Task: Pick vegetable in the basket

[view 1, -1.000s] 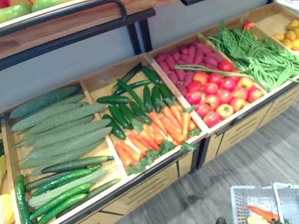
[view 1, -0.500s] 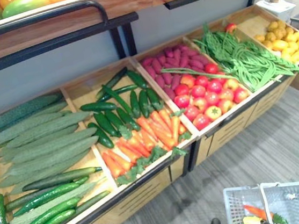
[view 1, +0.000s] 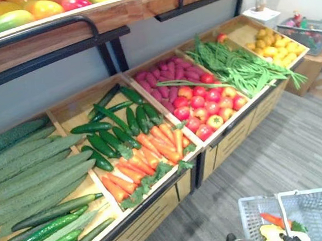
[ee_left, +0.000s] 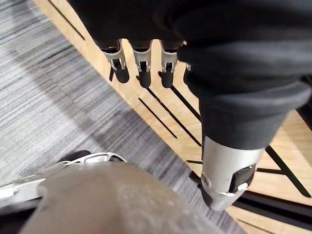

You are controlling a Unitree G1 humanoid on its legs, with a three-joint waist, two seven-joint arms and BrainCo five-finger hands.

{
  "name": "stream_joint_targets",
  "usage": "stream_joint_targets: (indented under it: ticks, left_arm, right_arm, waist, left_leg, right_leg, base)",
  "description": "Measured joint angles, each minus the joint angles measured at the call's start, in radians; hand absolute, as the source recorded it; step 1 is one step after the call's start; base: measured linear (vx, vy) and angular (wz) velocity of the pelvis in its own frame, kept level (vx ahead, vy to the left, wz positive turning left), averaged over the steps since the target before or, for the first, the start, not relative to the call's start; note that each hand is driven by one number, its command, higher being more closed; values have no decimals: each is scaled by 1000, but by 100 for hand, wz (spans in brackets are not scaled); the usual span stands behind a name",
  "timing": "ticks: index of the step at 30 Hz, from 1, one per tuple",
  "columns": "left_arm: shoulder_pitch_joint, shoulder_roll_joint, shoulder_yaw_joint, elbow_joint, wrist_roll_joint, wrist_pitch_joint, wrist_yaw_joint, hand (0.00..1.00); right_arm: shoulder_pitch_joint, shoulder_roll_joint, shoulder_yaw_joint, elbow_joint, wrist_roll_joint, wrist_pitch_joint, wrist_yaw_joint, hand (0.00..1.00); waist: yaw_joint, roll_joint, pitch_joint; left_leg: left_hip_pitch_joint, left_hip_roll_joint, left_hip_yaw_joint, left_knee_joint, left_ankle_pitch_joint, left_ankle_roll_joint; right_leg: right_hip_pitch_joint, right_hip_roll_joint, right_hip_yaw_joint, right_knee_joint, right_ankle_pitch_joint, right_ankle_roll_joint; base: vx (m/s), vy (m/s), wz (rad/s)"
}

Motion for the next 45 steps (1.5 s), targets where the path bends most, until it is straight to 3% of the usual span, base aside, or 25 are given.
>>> stream_joint_targets:
  ticks: [1, 2, 3, 4, 5, 6, 9, 11, 13, 14, 15, 16, 18, 23, 24, 25, 27, 29, 30, 31, 33, 36, 40, 41, 45]
  left_arm:
    - [0, 3, -6, -1, -2, 0, -3, 0]
    - [0, 14, -32, -26, -2, 1, -28, 0]
    - [11, 15, -37, -50, -3, -1, -38, 0]
    - [9, 18, -43, -80, -3, 2, -55, 0]
    - [5, 27, -43, -131, -3, 2, -73, 0]
    - [17, 28, -40, -166, -3, 7, -83, 0]
    - [41, 29, -40, -176, -3, 26, -101, 0]
    - [39, 37, -39, -176, -2, 31, -102, 0]
    - [28, 27, -47, -171, -2, 33, -115, 0]
    - [18, 12, -59, -172, -1, 30, -120, 0]
    - [19, 0, -61, -177, -1, 25, -120, 0]
    - [-11, 6, -63, -165, -1, 27, -120, 0]
    - [-21, 19, -72, -160, 0, 30, -116, 0]
    - [-86, 0, -66, -44, 3, 29, -93, 0]
    - [-116, -26, -37, 6, 19, 22, -31, 0]
    - [-115, -32, -28, 6, 19, 22, -24, 0]
    - [-120, -39, -28, 6, 19, 22, -22, 0]
    - [-125, -46, -5, 2, 19, 11, -19, 0]
    - [-130, -53, 19, 2, 20, 1, -9, 0]
    - [-130, -53, 26, 11, 21, -1, 9, 0]
    - [-136, -48, 25, 29, 27, -1, 19, 0]
    - [-150, -52, 26, 36, 50, -16, 21, 0]
    - [-164, -61, 43, 37, 54, -17, 26, 0]
    - [-167, -69, 65, 40, 59, -17, 31, 0]
    - [-177, -48, 89, 34, 89, -14, 49, 0]
  right_arm:
    - [3, 0, 0, -1, 0, 0, 1, 100]
    - [10, 2, -3, -13, 1, 1, 7, 100]
    - [3, 6, -7, -25, 1, 4, 8, 100]
    - [0, 9, -15, -38, 1, 8, 11, 100]
    - [11, 13, -35, -38, 3, 15, 14, 100]
    - [21, 15, -43, -37, 5, 28, 13, 100]
    - [27, 15, -41, -37, 2, 36, 13, 100]
    - [28, 18, -41, -34, 0, 38, 14, 100]
    - [21, 2, -40, -35, -1, 36, 14, 100]
    - [13, -21, -53, -29, 0, 39, 14, 100]
    - [6, -33, -77, -30, -1, 39, 16, 100]
    - [-4, -22, -109, -25, -1, 47, 9, 100]
    - [9, -4, -121, 0, 0, 50, 14, 100]
    - [-52, -14, -53, 5, -2, 46, 11, 100]
    - [-27, -13, -3, 12, 6, 48, 7, 100]
    - [-29, -13, 7, 12, 7, 45, 4, 100]
    - [-28, -11, 11, 11, 13, 42, 3, 100]
    - [-45, -24, 32, 15, 30, 43, 0, 100]
    - [-74, -38, 57, 35, 32, 38, 3, 100]
    - [-101, -50, 85, 52, 29, 31, 3, 100]
    - [-102, -48, 90, 50, 28, 19, 3, 100]
    - [-90, -44, 75, 49, 32, 15, -4, 100]
    - [-80, -43, 68, 48, 32, 28, -19, 100]
    - [-71, -44, 69, 41, 32, 30, -26, 100]
    - [-43, 30, 83, 8, 32, 31, -31, 100]
  waist:
    - [0, 2, 1]
    - [2, 24, 6]
    - [6, 57, 10]
    - [-2, 48, 28]
    - [0, 47, 47]
    - [4, 44, 49]
    - [4, 31, 42]
    - [4, 2, 30]
    - [7, 10, 28]
    - [9, 48, 13]
    - [7, 67, 10]
    - [-9, 41, 17]
    - [-2, 12, 7]
    - [0, 47, 7]
    - [-26, 59, 12]
    - [-26, 58, 17]
    - [-34, 52, 22]
    - [-14, 46, 26]
    - [9, 38, 31]
    - [12, 38, 32]
    - [4, 37, 36]
    - [2, 37, 41]
    - [8, 65, 71]
    - [12, 77, 81]
    - [38, 28, 79]
  left_leg:
    - [-1, 2, 6, -1, 2, 3]
    - [-22, 30, 37, -3, 21, 32]
    - [-44, 63, 69, 0, 32, 39]
    - [-61, 77, 78, 2, 49, 37]
    - [-69, 91, 100, 0, 67, 32]
    - [-66, 112, 127, -1, 76, 27]
    - [-47, 135, 223, -3, 95, 13]
    - [-51, 128, 292, 16, 98, 6]
    - [-58, 124, 329, 1, 109, 31]
    - [-58, 79, 293, -73, 146, 57]
    - [-48, 79, 343, -99, 150, 57]
    - [-38, 52, 370, -105, 153, 30]
    - [-32, 61, 434, -62, 161, 18]
    - [-58, 152, 591, -7, 194, -29]
    - [-32, 286, 604, 126, 253, -44]
    - [-33, 321, 631, 184, 263, -34]
    - [-39, 351, 634, 247, 295, -20]
    - [-74, 315, 427, 306, 298, -7]
    - [-88, 203, 179, 289, 210, -42]
    - [-87, 122, 37, 275, 135, -44]
    - [-89, 74, 0, 249, 81, -39]
    - [-145, 42, -30, 112, 82, -45]
    - [-216, 21, -115, -48, 189, -40]
    - [-215, 24, -113, -46, 260, -11]
    - [-207, -36, -100, -32, 213, 16]
  right_leg:
    - [-6, 5, 9, 0, 16, 6]
    - [-26, 36, 31, -77, 163, 19]
    - [-34, 56, 17, -121, 235, 21]
    - [-58, 45, -34, -43, 191, -29]
    - [-78, 9, -117, 83, 112, -110]
    - [-68, -29, -183, 181, 57, -118]
    - [-23, -113, -237, 296, 28, -125]
    - [1, -172, -266, 292, 60, -114]
    - [10, -121, -331, 170, 67, -135]
    - [50, -85, -302, 31, 70, -143]
    - [43, -81, -307, 40, 22, -141]
    - [1, -148, -305, 233, -120, -126]
    - [6, -183, -337, 262, -167, -89]
    - [46, -29, -384, -75, -187, -64]
    - [126, 67, -384, -184, -197, -118]
    - [133, 59, -439, -171, -205, -130]
    - [149, 67, -424, -166, -197, -142]
    - [146, 75, -344, -157, -193, -153]
    - [146, 72, -266, -168, -180, -160]
    - [160, 74, -210, -191, -173, -156]
    - [188, 75, -173, -215, -171, -158]
    - [199, 76, -144, -225, -179, -151]
    - [207, 70, -119, -204, -193, -103]
    - [207, 65, -115, -166, -218, -70]
    - [237, 1, -137, -186, -222, -54]
  base:
    - [-187, 107, -58]
    - [-157, 107, -65]
    - [-143, 97, -67]
    - [-172, 93, -48]
    - [-111, 64, -50]
    - [-93, 50, -59]
    - [32, -68, -98]
    - [33, -209, -121]
    - [-88, -252, -144]
    - [-183, -155, -128]
    - [-152, -81, -84]
    - [-47, -149, -54]
    - [26, -273, -70]
    - [-77, -409, -122]
    - [-211, -579, -96]
    - [-136, -470, -69]
    - [54, -126, -34]
    - [56, -74, -93]
    - [80, 12, -163]
    - [91, 36, -158]
    - [68, 42, -89]
    - [54, 127, -43]
    - [122, 189, -20]
    - [158, 221, -8]
    - [170, 191, 8]
